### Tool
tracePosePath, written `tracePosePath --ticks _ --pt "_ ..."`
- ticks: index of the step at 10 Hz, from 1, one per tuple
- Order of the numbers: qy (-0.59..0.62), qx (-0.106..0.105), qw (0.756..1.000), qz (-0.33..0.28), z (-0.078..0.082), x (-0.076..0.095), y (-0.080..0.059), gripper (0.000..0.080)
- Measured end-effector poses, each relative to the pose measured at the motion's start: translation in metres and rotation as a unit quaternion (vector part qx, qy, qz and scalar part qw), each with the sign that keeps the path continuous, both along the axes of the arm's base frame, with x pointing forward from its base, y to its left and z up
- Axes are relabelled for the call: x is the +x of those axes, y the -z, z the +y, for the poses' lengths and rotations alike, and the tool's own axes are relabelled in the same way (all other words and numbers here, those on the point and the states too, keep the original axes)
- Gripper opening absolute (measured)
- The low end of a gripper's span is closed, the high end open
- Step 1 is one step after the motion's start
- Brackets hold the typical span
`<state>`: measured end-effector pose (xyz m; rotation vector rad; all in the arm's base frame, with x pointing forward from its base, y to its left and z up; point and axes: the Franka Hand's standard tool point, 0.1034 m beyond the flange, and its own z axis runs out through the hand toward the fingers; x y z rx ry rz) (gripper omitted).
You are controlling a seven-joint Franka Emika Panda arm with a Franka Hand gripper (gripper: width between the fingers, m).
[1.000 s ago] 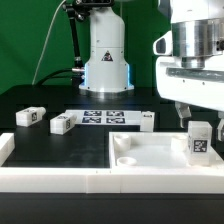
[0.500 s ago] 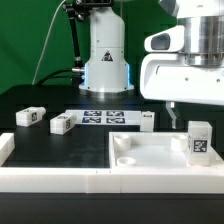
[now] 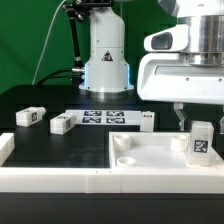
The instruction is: Assemble one leg
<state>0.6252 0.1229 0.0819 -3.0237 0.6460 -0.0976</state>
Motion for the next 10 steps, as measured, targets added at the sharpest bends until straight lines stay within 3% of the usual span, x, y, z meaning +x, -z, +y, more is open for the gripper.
tracePosePath --ticks 1,6,10 --pt "0.000 0.000 1.000 0.000 -0.0004 0.0000 0.0000 0.0288" --pt "0.090 0.010 0.996 -0.012 -0.0032 -0.0005 0.0004 0.0289" --pt "0.309 0.041 0.950 -0.015 -0.0054 -0.0022 0.0007 0.0291"
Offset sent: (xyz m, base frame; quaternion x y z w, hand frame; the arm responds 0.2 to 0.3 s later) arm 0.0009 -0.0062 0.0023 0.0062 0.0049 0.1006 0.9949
